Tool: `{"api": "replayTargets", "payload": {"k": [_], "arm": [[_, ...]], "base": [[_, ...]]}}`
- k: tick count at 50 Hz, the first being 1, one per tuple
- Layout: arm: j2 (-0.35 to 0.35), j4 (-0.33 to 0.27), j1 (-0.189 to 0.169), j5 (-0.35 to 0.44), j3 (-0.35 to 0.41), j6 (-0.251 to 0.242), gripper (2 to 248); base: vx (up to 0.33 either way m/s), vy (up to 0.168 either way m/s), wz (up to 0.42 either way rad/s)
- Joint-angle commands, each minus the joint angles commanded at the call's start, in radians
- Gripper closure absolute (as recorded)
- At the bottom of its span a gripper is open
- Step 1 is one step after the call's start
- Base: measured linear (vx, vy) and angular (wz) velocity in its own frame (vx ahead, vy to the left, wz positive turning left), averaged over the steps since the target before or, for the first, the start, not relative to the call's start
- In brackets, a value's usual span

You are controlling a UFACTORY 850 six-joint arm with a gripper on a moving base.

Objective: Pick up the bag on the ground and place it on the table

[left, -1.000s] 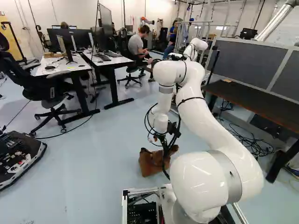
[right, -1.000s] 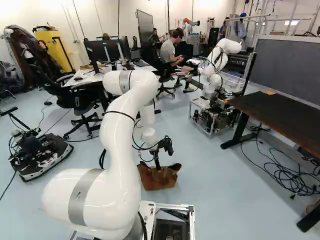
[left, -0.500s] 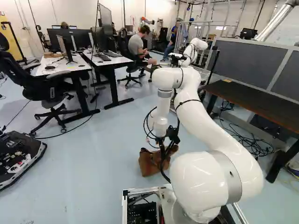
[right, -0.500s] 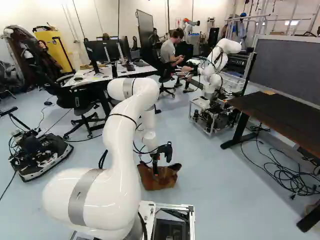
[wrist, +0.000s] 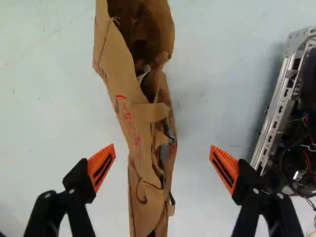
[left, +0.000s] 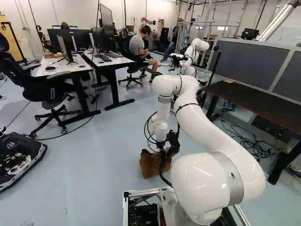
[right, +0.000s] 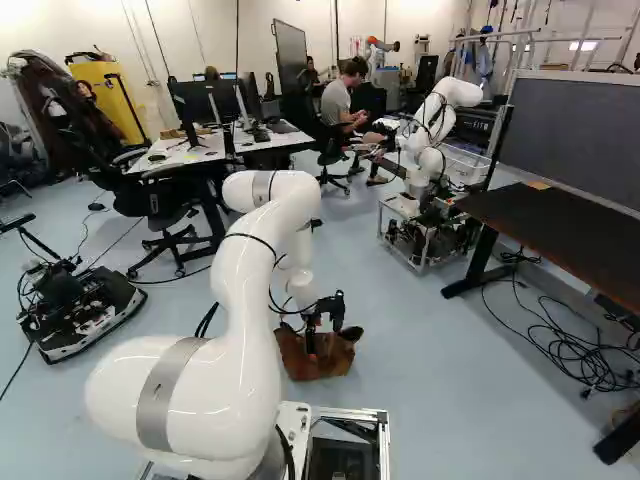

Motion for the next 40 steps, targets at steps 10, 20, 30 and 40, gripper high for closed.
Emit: {"api": "replayTargets", "payload": {"k": [10, 20, 30, 40], "arm": [[-0.039, 0.000, 0.000, 0.000, -0.035, 0.000, 3], [-0.078, 0.000, 0.000, 0.000, -0.070, 0.000, 3], [-0.114, 0.000, 0.000, 0.000, -0.104, 0.000, 3], [-0.123, 0.000, 0.000, 0.000, -0.112, 0.000, 53]], "base": [[0.000, 0.000, 0.000], [0.000, 0.000, 0.000], [0.000, 0.000, 0.000], [0.000, 0.000, 0.000]]}}
